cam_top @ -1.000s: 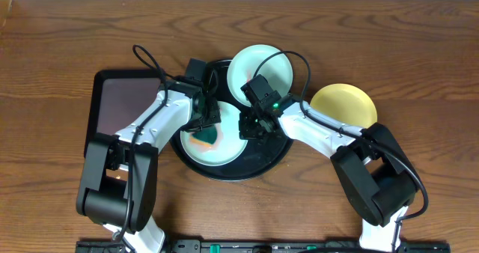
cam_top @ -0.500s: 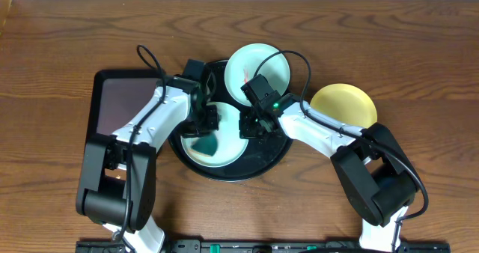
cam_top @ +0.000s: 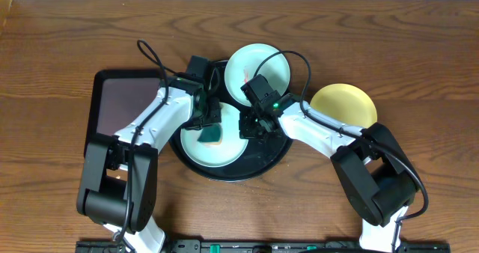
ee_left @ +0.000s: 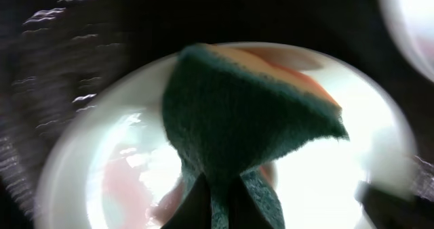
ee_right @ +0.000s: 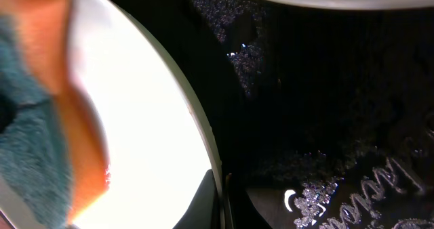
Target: Clean dirty plates on tray and stack at the side
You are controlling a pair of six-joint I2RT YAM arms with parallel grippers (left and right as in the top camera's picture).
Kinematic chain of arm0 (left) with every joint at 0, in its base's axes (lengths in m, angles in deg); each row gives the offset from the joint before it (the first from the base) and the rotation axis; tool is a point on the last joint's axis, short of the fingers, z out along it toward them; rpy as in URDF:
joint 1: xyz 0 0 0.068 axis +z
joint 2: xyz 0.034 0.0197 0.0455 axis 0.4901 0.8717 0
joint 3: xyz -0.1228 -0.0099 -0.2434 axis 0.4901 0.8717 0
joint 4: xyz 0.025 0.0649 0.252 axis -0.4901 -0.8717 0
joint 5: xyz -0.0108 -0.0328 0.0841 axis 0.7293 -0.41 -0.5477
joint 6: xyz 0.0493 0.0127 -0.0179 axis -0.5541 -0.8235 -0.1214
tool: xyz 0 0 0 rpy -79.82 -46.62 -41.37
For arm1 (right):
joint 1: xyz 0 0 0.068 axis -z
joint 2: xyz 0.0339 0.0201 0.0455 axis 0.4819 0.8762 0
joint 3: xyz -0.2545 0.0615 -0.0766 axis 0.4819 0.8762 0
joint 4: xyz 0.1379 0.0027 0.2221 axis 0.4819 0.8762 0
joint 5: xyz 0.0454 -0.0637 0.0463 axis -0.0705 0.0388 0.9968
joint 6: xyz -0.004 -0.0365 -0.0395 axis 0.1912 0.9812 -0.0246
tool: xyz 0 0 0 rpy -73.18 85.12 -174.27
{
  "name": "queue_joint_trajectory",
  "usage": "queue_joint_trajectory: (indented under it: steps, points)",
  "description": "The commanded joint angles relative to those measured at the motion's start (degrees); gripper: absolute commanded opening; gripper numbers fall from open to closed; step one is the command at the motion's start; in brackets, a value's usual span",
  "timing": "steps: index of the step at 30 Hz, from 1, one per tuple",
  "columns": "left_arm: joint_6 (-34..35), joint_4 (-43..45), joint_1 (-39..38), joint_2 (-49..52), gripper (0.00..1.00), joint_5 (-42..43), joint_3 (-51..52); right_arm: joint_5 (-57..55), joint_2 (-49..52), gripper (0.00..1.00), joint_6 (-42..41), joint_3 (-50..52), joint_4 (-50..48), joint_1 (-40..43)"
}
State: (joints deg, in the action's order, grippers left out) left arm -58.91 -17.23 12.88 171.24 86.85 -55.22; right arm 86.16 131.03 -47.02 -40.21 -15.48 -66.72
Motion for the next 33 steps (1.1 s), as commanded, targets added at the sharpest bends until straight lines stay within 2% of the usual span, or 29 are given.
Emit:
queue_joint_trajectory:
  steps: [1, 4, 11, 13, 18, 21, 26, 33]
  points:
    - [6.54, -3.17, 0.70, 0.11, 0.07, -15.37, 0.15, -0.04, 0.94, 0.01, -0.11, -0.72, 0.20, 0.09]
    - [5.46, -6.29, 0.48, 0.11, 0.07, -9.60, 0.15, -0.04, 0.94, 0.01, -0.11, -0.72, 0.20, 0.09]
    - [-9.27, -6.10, 0.50, 0.07, 0.07, 17.20, 0.15, -0.04, 0.94, 0.01, -0.11, -0.72, 0.22, 0.09]
    - [-10.88, -3.93, 0.61, 0.02, 0.08, 20.85, 0.15, -0.02, 0.94, 0.01, -0.11, -0.72, 0.20, 0.09]
    - [-10.27, 3.72, 2.45, 0.02, 0.07, 20.61, 0.09, 0.00, 0.94, 0.01, 0.33, -0.72, 0.22, 0.09]
    - [-5.75, 4.24, 5.11, 0.00, 0.07, 13.18, -1.42, 0.00, 0.94, 0.01, 0.33, -0.72, 0.24, 0.09]
    - [-5.29, -4.85, 11.19, -0.50, 0.07, 5.25, -9.42, 0.00, 0.92, 0.01, 0.37, -0.72, 0.31, 0.09]
    - [-7.52, -12.26, 19.17, -5.11, 0.07, 5.07, -16.24, -0.35, -0.72, 0.01, 5.70, -3.37, 4.11, -0.04]
